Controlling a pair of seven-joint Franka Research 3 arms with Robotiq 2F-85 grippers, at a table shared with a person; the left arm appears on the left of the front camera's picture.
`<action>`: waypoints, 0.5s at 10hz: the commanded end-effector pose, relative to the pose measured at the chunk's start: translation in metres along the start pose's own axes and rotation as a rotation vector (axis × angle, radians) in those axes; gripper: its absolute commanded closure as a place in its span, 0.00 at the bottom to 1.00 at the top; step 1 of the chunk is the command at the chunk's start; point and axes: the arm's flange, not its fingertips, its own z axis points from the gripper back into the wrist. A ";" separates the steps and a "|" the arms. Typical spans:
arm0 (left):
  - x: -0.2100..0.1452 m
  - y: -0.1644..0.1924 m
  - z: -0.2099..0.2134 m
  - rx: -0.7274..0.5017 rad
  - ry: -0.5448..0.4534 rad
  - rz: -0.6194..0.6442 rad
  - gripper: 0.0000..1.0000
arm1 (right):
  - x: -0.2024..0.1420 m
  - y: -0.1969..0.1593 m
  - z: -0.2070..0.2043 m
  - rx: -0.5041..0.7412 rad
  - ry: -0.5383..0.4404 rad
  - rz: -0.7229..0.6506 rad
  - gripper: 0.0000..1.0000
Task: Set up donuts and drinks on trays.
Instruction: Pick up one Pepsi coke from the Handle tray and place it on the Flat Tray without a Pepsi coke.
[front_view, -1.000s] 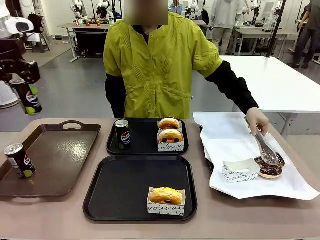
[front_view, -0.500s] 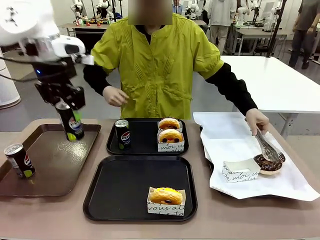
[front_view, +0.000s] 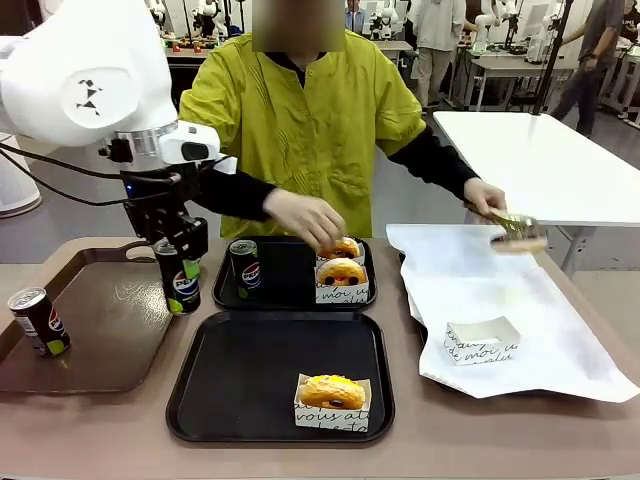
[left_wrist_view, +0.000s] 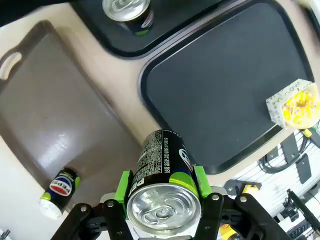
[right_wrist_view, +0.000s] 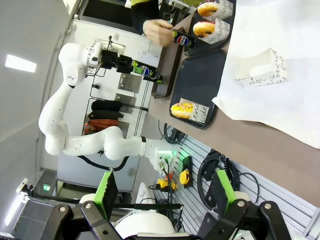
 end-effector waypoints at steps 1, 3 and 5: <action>-0.068 0.050 0.057 -0.003 0.060 -0.021 0.41 | -0.001 0.001 0.001 0.014 -0.006 0.016 0.00; -0.140 0.082 0.073 -0.039 -0.003 0.051 0.41 | -0.001 0.001 0.001 0.014 -0.006 0.016 0.00; -0.151 0.101 0.075 -0.066 -0.015 0.085 0.41 | -0.001 0.001 0.001 0.014 -0.006 0.016 0.00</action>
